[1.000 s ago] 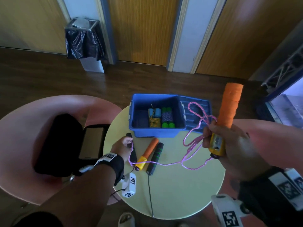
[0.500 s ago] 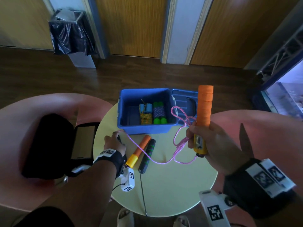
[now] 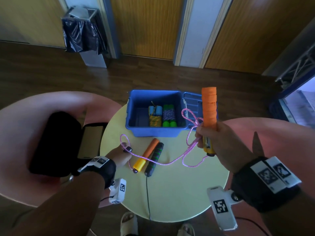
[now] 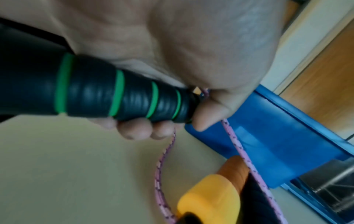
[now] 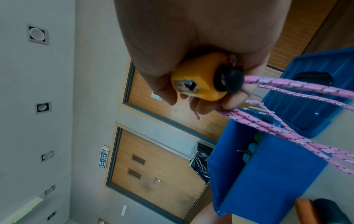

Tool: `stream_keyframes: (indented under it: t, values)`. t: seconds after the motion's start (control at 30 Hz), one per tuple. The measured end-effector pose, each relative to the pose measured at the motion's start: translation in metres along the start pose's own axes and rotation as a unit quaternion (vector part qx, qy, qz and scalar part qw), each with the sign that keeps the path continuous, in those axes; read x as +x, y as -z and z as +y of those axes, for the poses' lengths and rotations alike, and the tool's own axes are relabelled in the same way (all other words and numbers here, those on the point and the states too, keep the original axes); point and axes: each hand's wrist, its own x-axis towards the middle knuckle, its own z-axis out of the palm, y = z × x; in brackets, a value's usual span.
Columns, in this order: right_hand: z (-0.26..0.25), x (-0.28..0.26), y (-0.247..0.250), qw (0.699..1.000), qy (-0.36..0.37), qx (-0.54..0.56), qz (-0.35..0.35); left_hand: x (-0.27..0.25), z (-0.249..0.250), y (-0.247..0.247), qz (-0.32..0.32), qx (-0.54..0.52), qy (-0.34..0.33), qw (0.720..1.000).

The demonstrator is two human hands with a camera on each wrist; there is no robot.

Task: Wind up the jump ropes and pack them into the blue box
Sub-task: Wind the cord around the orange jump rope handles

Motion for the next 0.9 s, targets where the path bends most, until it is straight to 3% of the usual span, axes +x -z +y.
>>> stream_keyframes:
  t: [0.17, 0.27, 0.37, 0.47, 0.53, 0.67, 0.73, 0.8, 0.9]
  values:
    - [0.002, -0.003, -0.001, 0.997, 0.002, -0.071, -0.016, -0.017, 0.001, 0.012, -0.097, 0.192, 0.001, 0.977]
    - [0.004, -0.007, -0.005, 0.993, 0.002, -0.116, -0.033, -0.036, 0.011, 0.016, -0.173, 0.249, 0.002, 0.953]
    - [0.007, -0.011, -0.007, 0.988, 0.006, -0.151, -0.043, -0.052, 0.019, 0.022, -0.264, 0.164, -0.014, 0.950]
    - [0.014, -0.015, -0.003, 0.987, 0.013, -0.158, -0.021, -0.065, 0.030, 0.036, -0.308, -0.025, -0.109, 0.945]
    - [0.021, -0.016, 0.002, 0.989, 0.005, -0.145, 0.003, -0.068, 0.039, 0.041, -0.258, -0.140, -0.155, 0.943]
    - [0.034, -0.023, 0.012, 0.991, -0.013, -0.130, 0.030, -0.055, 0.048, 0.034, -0.066, -0.387, -0.081, 0.916]
    - [0.041, -0.028, 0.016, 0.991, -0.018, -0.131, 0.035, -0.045, 0.049, 0.025, 0.004, -0.345, -0.059, 0.937]
    - [0.047, -0.032, 0.021, 0.991, -0.020, -0.124, 0.043, -0.038, 0.049, 0.013, 0.025, -0.291, -0.033, 0.956]
    - [0.053, -0.040, 0.034, 0.992, -0.020, -0.116, 0.055, -0.035, 0.056, -0.006, 0.036, -0.285, 0.008, 0.958]
